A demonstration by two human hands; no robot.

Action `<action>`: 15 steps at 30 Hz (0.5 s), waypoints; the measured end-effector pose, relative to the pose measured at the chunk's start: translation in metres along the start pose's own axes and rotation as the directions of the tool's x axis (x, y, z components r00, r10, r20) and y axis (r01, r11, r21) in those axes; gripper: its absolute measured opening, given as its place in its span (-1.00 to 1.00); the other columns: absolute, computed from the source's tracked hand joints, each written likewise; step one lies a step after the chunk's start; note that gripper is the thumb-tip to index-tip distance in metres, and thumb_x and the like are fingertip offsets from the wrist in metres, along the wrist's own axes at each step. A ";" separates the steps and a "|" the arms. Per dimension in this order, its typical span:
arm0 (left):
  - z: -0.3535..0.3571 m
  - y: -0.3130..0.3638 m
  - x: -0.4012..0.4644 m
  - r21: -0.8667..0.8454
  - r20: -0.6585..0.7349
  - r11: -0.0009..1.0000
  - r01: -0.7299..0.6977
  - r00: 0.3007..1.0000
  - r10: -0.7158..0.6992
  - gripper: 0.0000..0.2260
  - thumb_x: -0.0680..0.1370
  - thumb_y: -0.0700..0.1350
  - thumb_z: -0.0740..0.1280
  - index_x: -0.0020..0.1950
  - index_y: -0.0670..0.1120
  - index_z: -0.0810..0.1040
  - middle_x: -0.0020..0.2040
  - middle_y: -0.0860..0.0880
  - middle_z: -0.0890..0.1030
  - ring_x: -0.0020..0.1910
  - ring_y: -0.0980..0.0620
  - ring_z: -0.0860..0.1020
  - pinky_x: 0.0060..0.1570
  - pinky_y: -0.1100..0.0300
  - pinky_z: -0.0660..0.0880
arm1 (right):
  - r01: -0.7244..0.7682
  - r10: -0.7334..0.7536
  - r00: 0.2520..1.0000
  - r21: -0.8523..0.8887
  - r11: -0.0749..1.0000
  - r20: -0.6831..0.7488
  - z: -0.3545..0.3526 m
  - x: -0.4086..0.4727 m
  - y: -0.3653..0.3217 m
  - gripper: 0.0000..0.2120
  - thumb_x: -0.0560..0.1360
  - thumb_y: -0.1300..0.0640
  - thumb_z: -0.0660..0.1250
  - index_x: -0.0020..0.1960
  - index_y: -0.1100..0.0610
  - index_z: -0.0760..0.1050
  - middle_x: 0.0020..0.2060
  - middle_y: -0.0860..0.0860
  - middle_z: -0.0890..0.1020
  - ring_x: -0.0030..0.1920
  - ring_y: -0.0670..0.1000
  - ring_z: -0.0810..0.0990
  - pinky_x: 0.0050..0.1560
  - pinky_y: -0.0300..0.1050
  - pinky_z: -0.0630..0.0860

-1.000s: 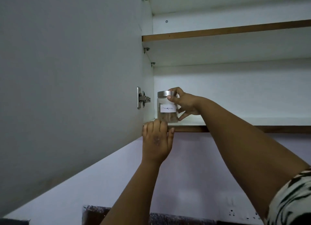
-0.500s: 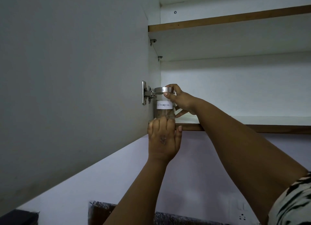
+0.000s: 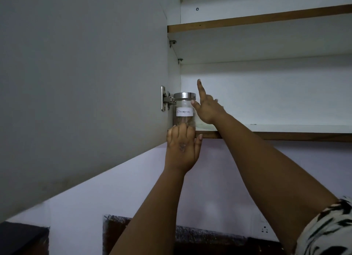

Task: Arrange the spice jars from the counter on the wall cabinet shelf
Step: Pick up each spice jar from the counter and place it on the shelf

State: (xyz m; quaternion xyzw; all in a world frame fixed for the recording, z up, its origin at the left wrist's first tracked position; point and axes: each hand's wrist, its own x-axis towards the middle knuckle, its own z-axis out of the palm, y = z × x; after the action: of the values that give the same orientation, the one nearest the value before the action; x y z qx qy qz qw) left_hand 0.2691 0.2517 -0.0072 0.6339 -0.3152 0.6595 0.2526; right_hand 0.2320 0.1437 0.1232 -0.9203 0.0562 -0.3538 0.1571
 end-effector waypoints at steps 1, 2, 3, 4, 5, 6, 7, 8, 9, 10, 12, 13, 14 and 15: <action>-0.002 0.002 0.001 -0.011 0.004 1.000 0.009 1.000 -0.009 -0.72 0.63 -0.01 0.11 -0.03 -0.16 0.52 -0.10 -0.13 0.50 -0.09 -0.10 0.45 0.08 0.04 0.37 | -0.031 0.029 0.999 -0.075 0.997 -0.027 0.000 -0.007 0.004 -0.34 0.64 -0.19 -0.01 0.50 -0.24 -0.43 0.45 0.25 0.29 0.46 0.41 0.20 0.39 0.35 0.21; -0.003 0.003 0.001 -0.019 0.011 1.000 0.018 1.000 -0.018 -0.73 0.62 -0.02 0.13 -0.04 -0.17 0.52 -0.10 -0.14 0.50 -0.10 -0.12 0.45 0.07 0.04 0.37 | -0.058 0.053 0.998 -0.120 0.991 -0.046 0.000 -0.017 0.009 -0.35 0.64 -0.17 -0.01 0.51 -0.24 -0.41 0.45 0.26 0.28 0.46 0.40 0.19 0.39 0.35 0.20; -0.005 0.003 0.000 -0.018 0.018 1.000 0.022 1.000 -0.022 -0.72 0.62 -0.02 0.13 -0.04 -0.18 0.52 -0.11 -0.16 0.50 -0.11 -0.14 0.46 0.05 0.03 0.36 | -0.070 0.061 0.996 -0.142 0.987 -0.068 -0.001 -0.030 0.013 -0.36 0.64 -0.17 -0.01 0.53 -0.22 -0.37 0.43 0.27 0.31 0.43 0.38 0.25 0.37 0.32 0.25; -0.007 0.003 -0.001 -0.009 0.028 1.000 0.024 0.999 -0.023 -0.71 0.63 -0.02 0.14 -0.02 -0.20 0.53 -0.11 -0.17 0.51 -0.12 -0.17 0.47 0.03 0.01 0.36 | -0.071 0.058 0.994 -0.156 0.985 -0.089 -0.005 -0.044 0.015 -0.37 0.64 -0.17 -0.01 0.55 -0.20 -0.32 0.39 0.27 0.37 0.38 0.35 0.35 0.33 0.25 0.32; -0.010 0.003 -0.002 0.003 0.039 1.000 0.025 0.999 -0.025 -0.70 0.63 -0.02 0.14 0.01 -0.21 0.54 -0.10 -0.19 0.52 -0.11 -0.19 0.48 0.04 0.00 0.36 | -0.064 0.046 0.993 -0.175 0.982 -0.106 -0.006 -0.056 0.019 -0.38 0.63 -0.19 -0.02 0.57 -0.17 -0.26 0.34 0.26 0.44 0.31 0.31 0.44 0.25 0.18 0.38; -0.012 0.004 -0.004 0.014 0.051 0.999 0.032 0.998 -0.032 -0.68 0.63 -0.01 0.14 0.05 -0.23 0.55 -0.08 -0.21 0.54 -0.09 -0.20 0.50 0.06 -0.01 0.36 | -0.054 0.029 0.992 -0.214 0.975 -0.121 -0.007 -0.067 0.022 -0.39 0.63 -0.20 -0.03 0.59 -0.13 -0.20 0.27 0.24 0.52 0.24 0.27 0.51 0.17 0.11 0.41; -0.013 0.004 -0.004 0.021 0.068 0.999 0.042 0.997 -0.043 -0.67 0.63 0.00 0.15 0.10 -0.23 0.56 -0.05 -0.22 0.55 -0.07 -0.21 0.51 0.09 -0.02 0.35 | -0.052 0.011 0.989 -0.271 0.961 -0.151 -0.008 -0.078 0.025 -0.40 0.63 -0.22 -0.05 0.60 -0.09 -0.14 0.20 0.23 0.58 0.18 0.25 0.55 0.11 0.07 0.42; -0.014 0.005 -0.003 0.024 0.086 0.998 0.058 0.994 -0.060 -0.65 0.63 0.01 0.14 0.13 -0.24 0.56 -0.03 -0.23 0.57 -0.04 -0.22 0.52 0.12 -0.02 0.34 | -0.051 -0.018 0.979 -0.333 0.942 -0.201 -0.007 -0.089 0.028 -0.40 0.63 -0.22 -0.06 0.60 -0.06 -0.07 0.13 0.21 0.62 0.14 0.24 0.58 0.07 0.05 0.43; -0.014 0.006 -0.003 0.020 0.112 0.996 0.083 0.990 -0.084 -0.62 0.64 0.02 0.13 0.15 -0.24 0.57 0.00 -0.23 0.58 -0.01 -0.22 0.54 0.16 -0.02 0.34 | -0.040 -0.067 0.963 -0.385 0.922 -0.261 -0.005 -0.100 0.033 -0.41 0.63 -0.22 -0.07 0.59 -0.02 0.00 0.07 0.20 0.65 0.09 0.24 0.60 0.05 0.05 0.42; -0.015 0.007 -0.004 0.011 0.142 0.994 0.109 0.984 -0.109 -0.61 0.64 0.03 0.13 0.16 -0.24 0.57 0.03 -0.23 0.59 0.02 -0.23 0.55 0.20 -0.04 0.34 | -0.022 -0.125 0.941 -0.424 0.906 -0.316 -0.003 -0.110 0.037 -0.42 0.63 -0.21 -0.07 0.58 0.01 0.07 0.03 0.20 0.66 0.06 0.24 0.60 0.06 0.06 0.40; -0.019 0.013 -0.007 -0.046 0.185 0.986 0.161 0.971 -0.150 -0.62 0.62 0.00 0.16 0.24 -0.24 0.55 0.17 -0.24 0.58 0.13 -0.27 0.54 0.25 -0.08 0.38 | 0.016 -0.209 0.901 -0.453 0.891 -0.381 0.004 -0.132 0.049 -0.43 0.62 -0.18 -0.03 0.54 0.05 0.21 0.09 0.16 0.63 0.15 0.23 0.55 0.21 0.10 0.33; -0.023 0.017 -0.013 -0.088 0.185 0.979 0.183 0.969 -0.165 -0.63 0.60 -0.04 0.18 0.30 -0.23 0.52 0.24 -0.24 0.55 0.21 -0.27 0.51 0.27 -0.10 0.39 | 0.035 -0.230 0.894 -0.453 0.891 -0.384 0.009 -0.143 0.057 -0.43 0.60 -0.16 0.00 0.52 0.07 0.25 0.21 0.15 0.58 0.28 0.21 0.48 0.33 0.12 0.25; -0.027 0.022 -0.024 -0.128 0.176 0.973 0.194 0.970 -0.170 -0.61 0.58 -0.08 0.20 0.35 -0.22 0.48 0.31 -0.22 0.51 0.28 -0.25 0.48 0.31 -0.11 0.38 | 0.050 -0.241 0.890 -0.444 0.894 -0.387 0.016 -0.156 0.063 -0.42 0.58 -0.15 0.04 0.53 0.08 0.25 0.35 0.15 0.48 0.42 0.20 0.36 0.43 0.14 0.15; -0.032 0.027 -0.039 -0.157 0.165 0.970 0.187 0.973 -0.161 -0.60 0.58 -0.11 0.21 0.39 -0.21 0.45 0.36 -0.21 0.48 0.34 -0.22 0.45 0.35 -0.11 0.36 | 0.058 -0.241 0.887 -0.422 0.905 -0.395 0.024 -0.169 0.069 -0.41 0.57 -0.14 0.07 0.54 0.08 0.22 0.46 0.14 0.35 0.51 0.20 0.22 0.49 0.15 0.07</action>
State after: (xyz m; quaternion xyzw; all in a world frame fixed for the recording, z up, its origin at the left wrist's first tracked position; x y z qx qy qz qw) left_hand 0.2306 0.2597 -0.0486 0.6831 -0.3321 0.5553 0.3387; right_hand 0.1230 0.1206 -0.0236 -0.8309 0.0883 -0.5438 -0.0786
